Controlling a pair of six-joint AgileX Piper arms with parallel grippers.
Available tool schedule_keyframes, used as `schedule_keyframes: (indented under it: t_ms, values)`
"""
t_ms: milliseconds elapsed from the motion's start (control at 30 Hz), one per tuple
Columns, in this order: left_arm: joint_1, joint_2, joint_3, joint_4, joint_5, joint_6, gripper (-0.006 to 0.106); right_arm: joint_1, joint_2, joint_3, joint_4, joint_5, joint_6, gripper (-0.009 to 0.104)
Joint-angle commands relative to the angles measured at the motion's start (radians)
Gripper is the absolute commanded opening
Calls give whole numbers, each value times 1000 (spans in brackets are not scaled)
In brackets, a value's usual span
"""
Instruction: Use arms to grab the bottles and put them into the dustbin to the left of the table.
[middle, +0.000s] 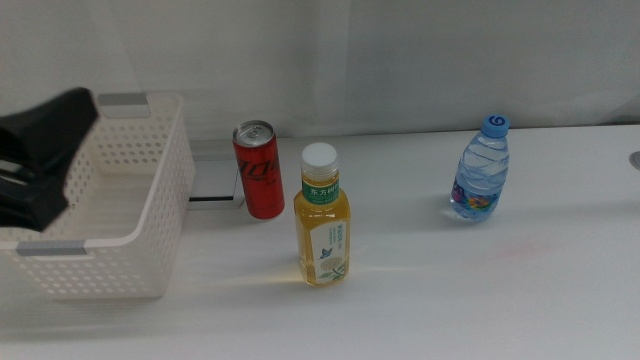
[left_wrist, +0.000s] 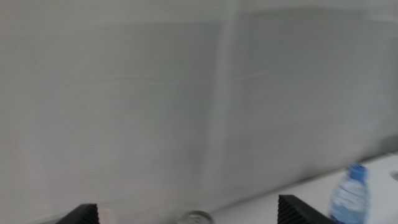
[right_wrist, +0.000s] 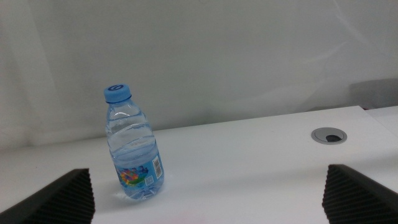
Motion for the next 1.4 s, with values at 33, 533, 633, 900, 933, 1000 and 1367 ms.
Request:
schedule_keyframes:
  t_ms: [33,533,633,900,933,1000,1367]
  values:
    - [-76,15,-8,-10,-19,7,75,-5,-5,29,-1,-12,-4,103]
    - [-124,55,231,-76,-130,31,70,-5,-5,29,-1,-12,-4,103]
    - [-203,55,287,-81,-227,31,70,-5,-5,29,-1,-12,-4,103]
    - [-475,176,394,-99,-438,-18,70,-5,-5,29,-1,-12,-4,103]
    - [-498,209,396,-99,-456,-18,70,-5,-5,29,-1,-12,-4,103]
    - [-539,280,402,-99,-502,-13,70,-5,-5,30,-1,-12,-4,103]
    - [-547,531,489,-263,-785,7,70,-5,-5,30,1,-10,-4,103]
